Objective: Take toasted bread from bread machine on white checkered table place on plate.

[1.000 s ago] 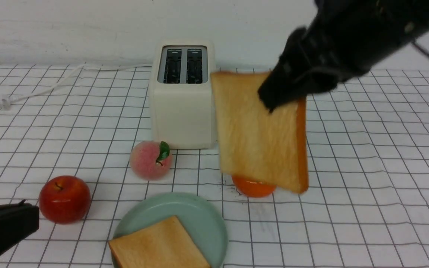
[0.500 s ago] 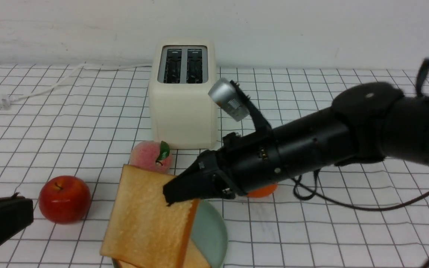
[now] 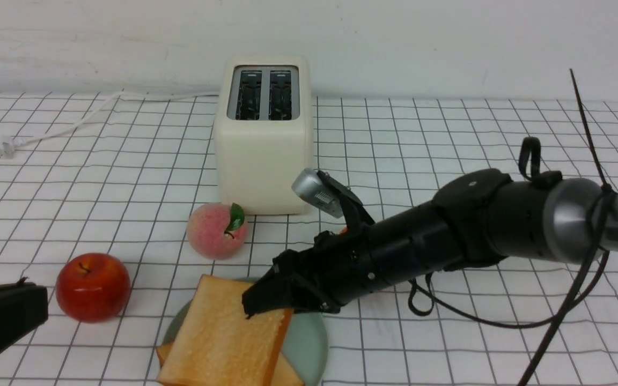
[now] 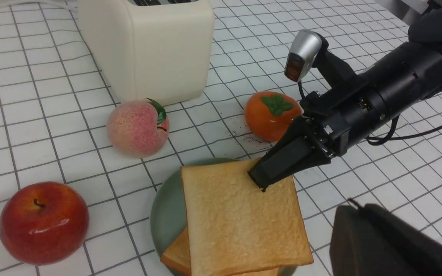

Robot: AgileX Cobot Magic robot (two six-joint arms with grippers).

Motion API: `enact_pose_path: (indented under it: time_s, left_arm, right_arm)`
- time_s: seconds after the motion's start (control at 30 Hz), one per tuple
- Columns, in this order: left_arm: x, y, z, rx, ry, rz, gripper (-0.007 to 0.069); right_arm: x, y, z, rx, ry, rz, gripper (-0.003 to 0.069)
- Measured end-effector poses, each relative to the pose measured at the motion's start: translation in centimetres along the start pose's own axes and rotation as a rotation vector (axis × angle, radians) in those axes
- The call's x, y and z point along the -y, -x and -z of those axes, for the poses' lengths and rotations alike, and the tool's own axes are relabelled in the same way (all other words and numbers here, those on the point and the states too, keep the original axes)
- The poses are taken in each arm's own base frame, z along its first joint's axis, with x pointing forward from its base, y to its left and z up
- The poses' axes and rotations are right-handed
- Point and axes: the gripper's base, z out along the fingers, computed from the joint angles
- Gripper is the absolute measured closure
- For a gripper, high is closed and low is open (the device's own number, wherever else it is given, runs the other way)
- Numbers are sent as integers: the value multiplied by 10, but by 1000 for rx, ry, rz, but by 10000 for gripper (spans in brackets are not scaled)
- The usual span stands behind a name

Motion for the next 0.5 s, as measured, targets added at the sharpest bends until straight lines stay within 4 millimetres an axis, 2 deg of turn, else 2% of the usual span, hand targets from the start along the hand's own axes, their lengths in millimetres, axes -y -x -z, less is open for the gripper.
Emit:
enact_pose_path:
  time_s: [0.03, 0.07, 0.23, 0.33, 0.4, 0.43, 0.5]
  left_arm:
    - [0, 0, 0, 0, 0, 0, 638]
    - [0, 0, 0, 0, 0, 0, 638]
    - [0, 0, 0, 0, 0, -5, 638]
    - [0, 1, 0, 11, 2, -12, 638]
    - [0, 3, 0, 32, 6, -13, 638]
    - [-1, 3, 0, 34, 6, -13, 638]
    - [-1, 7, 0, 74, 13, -13, 638]
  right_arm:
    - [3, 0, 4, -10, -27, 24, 213]
    - [4, 1, 6, -15, -41, 31, 195]
    - [4, 8, 26, -40, -139, 66, 165]
    - [-11, 13, 49, -60, -219, 126, 171]
    - [-30, 15, 70, -77, -267, 163, 197]
    - [-32, 16, 72, -72, -273, 168, 197]
    - [-59, 14, 105, -85, -338, 232, 249]
